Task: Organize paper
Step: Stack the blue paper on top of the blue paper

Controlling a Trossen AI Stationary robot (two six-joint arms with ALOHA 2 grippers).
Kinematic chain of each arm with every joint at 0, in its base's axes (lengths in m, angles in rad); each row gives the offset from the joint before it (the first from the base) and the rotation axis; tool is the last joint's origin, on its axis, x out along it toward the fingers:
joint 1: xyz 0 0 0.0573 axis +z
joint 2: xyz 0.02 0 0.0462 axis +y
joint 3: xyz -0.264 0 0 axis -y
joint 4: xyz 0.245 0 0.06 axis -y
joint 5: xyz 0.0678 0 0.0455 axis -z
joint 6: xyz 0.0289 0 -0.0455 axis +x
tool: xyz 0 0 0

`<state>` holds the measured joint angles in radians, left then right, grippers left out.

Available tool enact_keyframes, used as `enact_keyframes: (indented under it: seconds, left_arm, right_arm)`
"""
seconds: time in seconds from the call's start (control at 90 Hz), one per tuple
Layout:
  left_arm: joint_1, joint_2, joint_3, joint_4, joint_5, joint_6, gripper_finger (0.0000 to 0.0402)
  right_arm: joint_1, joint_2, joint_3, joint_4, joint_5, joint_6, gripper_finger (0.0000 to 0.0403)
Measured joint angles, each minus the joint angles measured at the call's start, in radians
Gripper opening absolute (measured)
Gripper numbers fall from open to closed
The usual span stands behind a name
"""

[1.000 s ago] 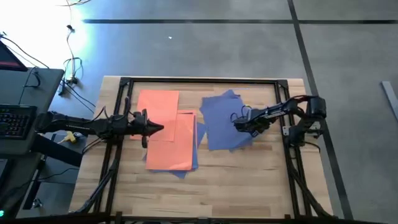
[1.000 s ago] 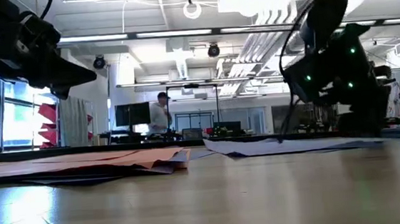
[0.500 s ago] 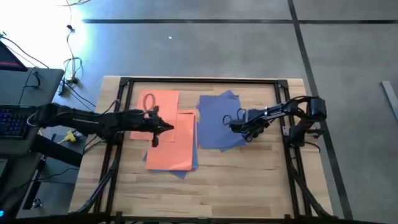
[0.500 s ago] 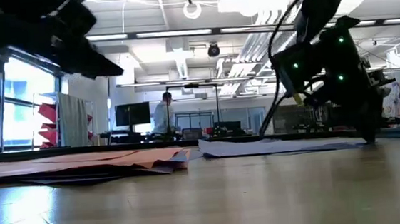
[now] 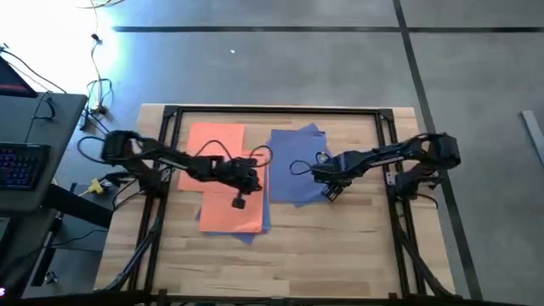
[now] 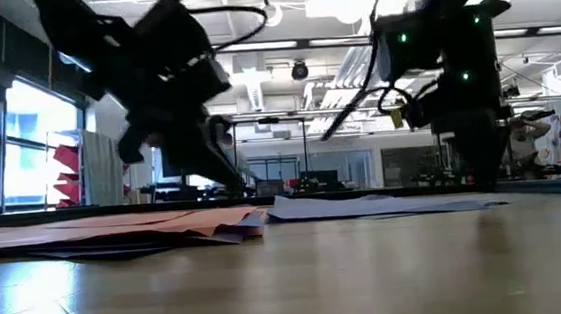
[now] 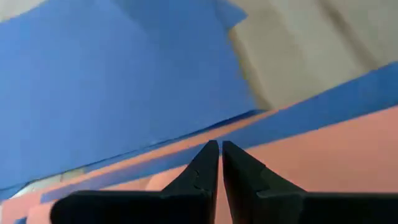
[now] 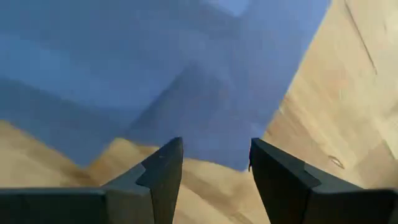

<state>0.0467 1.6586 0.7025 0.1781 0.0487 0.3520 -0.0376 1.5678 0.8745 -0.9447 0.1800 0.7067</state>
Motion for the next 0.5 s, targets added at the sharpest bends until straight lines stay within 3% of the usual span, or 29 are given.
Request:
enact_keyframes:
  seconds: [0.211, 0.356, 0.5]
  left_arm:
    - [0.0, 0.078, 0.07, 0.0, -0.018, 0.02, 0.0]
    - [0.0, 0.099, 0.096, -0.002, -0.013, 0.041, 0.0]
    - [0.004, 0.135, 0.111, -0.007, 0.016, 0.045, 0.0]
  right_arm:
    - [0.012, -0.059, -0.018, -0.138, 0.161, 0.182, 0.0171]
    - [-0.024, -0.059, -0.115, -0.077, 0.122, 0.212, 0.016]
    - [-0.056, -0.059, -0.2, -0.008, 0.098, 0.267, 0.0114]
